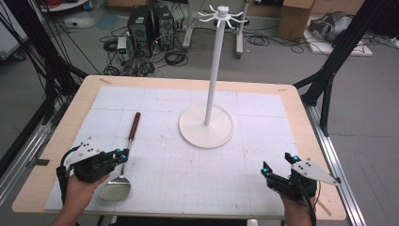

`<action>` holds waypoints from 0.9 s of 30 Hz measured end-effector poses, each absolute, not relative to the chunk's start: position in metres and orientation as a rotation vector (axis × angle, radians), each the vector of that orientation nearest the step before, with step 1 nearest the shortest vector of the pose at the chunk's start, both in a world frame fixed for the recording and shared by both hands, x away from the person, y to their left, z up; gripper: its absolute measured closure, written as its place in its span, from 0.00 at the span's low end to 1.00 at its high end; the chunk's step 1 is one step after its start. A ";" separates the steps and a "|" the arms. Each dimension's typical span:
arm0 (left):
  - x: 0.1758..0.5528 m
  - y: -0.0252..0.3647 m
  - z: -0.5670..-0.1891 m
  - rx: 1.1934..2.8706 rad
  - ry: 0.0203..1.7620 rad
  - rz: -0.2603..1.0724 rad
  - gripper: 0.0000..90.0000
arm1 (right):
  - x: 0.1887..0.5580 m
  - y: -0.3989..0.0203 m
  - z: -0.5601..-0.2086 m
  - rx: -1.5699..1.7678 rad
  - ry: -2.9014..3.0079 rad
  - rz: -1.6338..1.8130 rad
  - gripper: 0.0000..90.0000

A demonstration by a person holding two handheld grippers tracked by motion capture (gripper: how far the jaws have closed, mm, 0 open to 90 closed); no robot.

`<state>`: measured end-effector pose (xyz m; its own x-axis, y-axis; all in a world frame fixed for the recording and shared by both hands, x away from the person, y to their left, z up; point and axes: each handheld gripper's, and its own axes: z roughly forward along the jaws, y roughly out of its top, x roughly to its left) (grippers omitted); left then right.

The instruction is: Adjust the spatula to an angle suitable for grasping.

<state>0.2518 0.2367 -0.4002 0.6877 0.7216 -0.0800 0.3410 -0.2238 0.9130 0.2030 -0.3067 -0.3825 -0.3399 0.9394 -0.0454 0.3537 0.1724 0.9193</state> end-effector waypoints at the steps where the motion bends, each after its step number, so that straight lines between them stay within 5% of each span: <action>1: 0.252 0.234 -0.401 1.836 0.845 0.441 0.99 | 0.203 -0.307 -0.383 1.231 1.803 1.151 0.21; 13: 0.260 0.214 -0.423 2.073 0.917 0.426 0.99 | 0.204 -0.303 -0.383 1.209 1.833 1.145 0.24; 27: 0.264 0.222 -0.434 2.133 1.019 0.366 0.99 | 0.204 -0.305 -0.384 1.231 1.827 1.153 0.24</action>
<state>0.2645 0.2218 -0.4335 0.6450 0.7623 -0.0541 0.5541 -0.4177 0.7201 0.2041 -0.3047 -0.3839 -0.3536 0.9347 -0.0363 0.3697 0.1753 0.9125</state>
